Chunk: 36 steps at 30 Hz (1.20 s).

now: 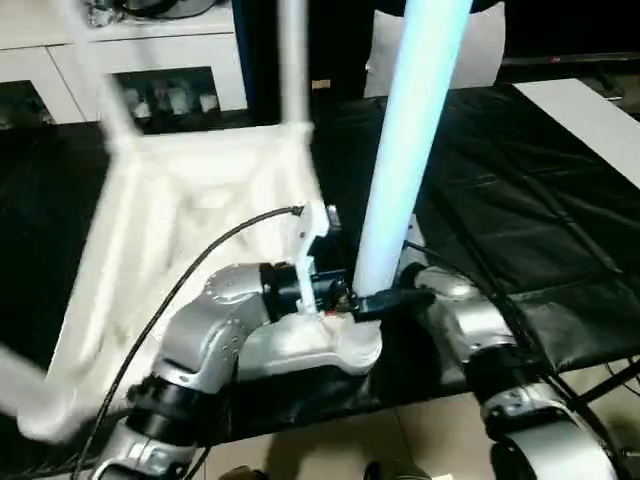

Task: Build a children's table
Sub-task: Rotate table base, then rotate leg to tighten

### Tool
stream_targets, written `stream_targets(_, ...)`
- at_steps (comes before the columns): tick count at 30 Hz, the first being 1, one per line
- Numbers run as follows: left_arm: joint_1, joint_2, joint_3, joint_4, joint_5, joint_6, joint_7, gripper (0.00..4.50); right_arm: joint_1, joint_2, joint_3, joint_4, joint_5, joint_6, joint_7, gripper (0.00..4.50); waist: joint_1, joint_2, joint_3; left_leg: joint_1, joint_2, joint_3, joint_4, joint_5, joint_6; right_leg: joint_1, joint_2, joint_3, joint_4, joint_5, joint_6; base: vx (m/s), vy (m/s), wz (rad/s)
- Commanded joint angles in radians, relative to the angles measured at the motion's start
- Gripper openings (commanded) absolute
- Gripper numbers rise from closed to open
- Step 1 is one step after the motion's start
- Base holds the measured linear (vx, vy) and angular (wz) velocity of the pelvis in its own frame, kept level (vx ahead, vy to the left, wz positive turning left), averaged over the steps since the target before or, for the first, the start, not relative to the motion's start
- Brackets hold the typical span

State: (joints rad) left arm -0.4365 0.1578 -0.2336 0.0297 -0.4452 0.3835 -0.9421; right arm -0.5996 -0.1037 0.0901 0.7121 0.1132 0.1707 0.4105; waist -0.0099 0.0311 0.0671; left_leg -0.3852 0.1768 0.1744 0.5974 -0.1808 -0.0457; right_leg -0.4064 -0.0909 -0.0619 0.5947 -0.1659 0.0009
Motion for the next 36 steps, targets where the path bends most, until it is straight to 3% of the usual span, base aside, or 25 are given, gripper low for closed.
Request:
stream_targets(1,-0.016,0.024,0.027,0.030,0.059,-0.051,0.042,4.46,-0.012,-0.040,-0.049,0.006,0.000,-0.040,-0.044,4.50,0.008,0.004,-0.063,0.019,0.042,-0.009,-0.077,-0.272,0.018,0.050,-0.044,0.038,-0.067,-0.224,-0.258,0.000,0.000,0.00)
stream_targets(5,-0.014,0.047,0.035,0.038,0.076,-0.060,0.049,4.46,0.004,-0.072,-0.080,-0.003,0.008,-0.044,-0.056,4.50,0.021,0.001,-0.065,0.017,0.039,-0.006,-0.075,-0.249,0.016,0.052,-0.042,0.039,-0.064,-0.223,-0.247,0.000,0.000,0.00)
stream_targets(6,-0.002,0.072,0.033,0.030,0.085,-0.057,0.041,4.46,0.027,-0.096,-0.094,-0.025,0.010,-0.043,-0.053,4.50,0.024,0.006,-0.066,0.018,0.039,-0.007,-0.075,-0.249,0.016,0.053,-0.043,0.038,-0.064,-0.221,-0.246,0.000,0.000,0.00)
stream_targets(12,0.072,0.182,0.007,-0.017,0.147,-0.040,0.022,4.46,0.145,-0.175,-0.131,-0.160,0.014,-0.022,-0.016,4.50,0.021,0.009,-0.065,0.015,0.040,-0.009,-0.076,-0.248,0.033,0.054,-0.040,0.037,-0.064,-0.208,-0.241,0.000,0.000,0.00)
stream_targets(18,0.146,0.281,-0.051,-0.087,0.194,0.015,-0.002,4.30,0.263,-0.243,-0.104,-0.365,0.036,0.037,0.083,4.50,0.020,0.012,-0.056,0.022,0.043,-0.011,-0.083,-0.349,0.014,0.040,-0.041,0.038,-0.080,-0.373,-0.198,0.000,0.000,0.00)
stream_targets(22,0.191,0.327,-0.073,-0.161,0.203,0.108,0.027,4.09,0.356,-0.323,-0.072,-0.576,0.086,0.124,0.200,4.50,0.025,0.013,-0.051,0.021,0.046,-0.014,-0.089,-0.368,0.012,0.038,-0.039,0.039,-0.080,-0.379,-0.185,0.000,0.000,0.00)
stream_targets(24,0.207,0.331,-0.073,-0.197,0.207,0.156,0.063,3.77,0.392,-0.365,-0.062,-0.678,0.133,0.172,0.263,4.50,0.030,0.014,-0.053,0.023,0.046,-0.015,-0.088,-0.362,0.013,0.041,-0.038,0.041,-0.079,-0.368,-0.182,0.000,0.000,0.00)
stream_targets(28,0.227,0.337,-0.072,-0.235,0.204,0.197,0.082,3.53,0.428,-0.405,-0.049,-0.770,0.190,0.216,0.325,4.50,0.036,0.014,-0.051,0.017,0.044,-0.016,-0.088,-0.356,0.018,0.041,-0.042,0.040,-0.083,-0.395,-0.175,0.000,0.000,0.00)
stream_targets(30,0.245,0.347,-0.073,-0.264,0.208,0.219,0.083,3.34,0.457,-0.436,-0.033,-0.831,0.217,0.230,0.380,4.50,0.039,0.008,-0.050,0.020,0.044,-0.015,-0.087,-0.362,0.018,0.038,-0.042,0.041,-0.090,-0.424,-0.161,0.000,0.000,0.00)
stream_targets(36,0.273,0.350,-0.079,-0.308,0.229,0.259,0.134,2.86,0.525,-0.506,-0.003,-0.998,0.290,0.319,0.483,4.50,0.046,0.007,-0.051,0.018,0.045,-0.019,-0.088,-0.355,0.021,0.038,-0.042,0.041,-0.090,-0.440,-0.143,0.000,0.000,0.00)
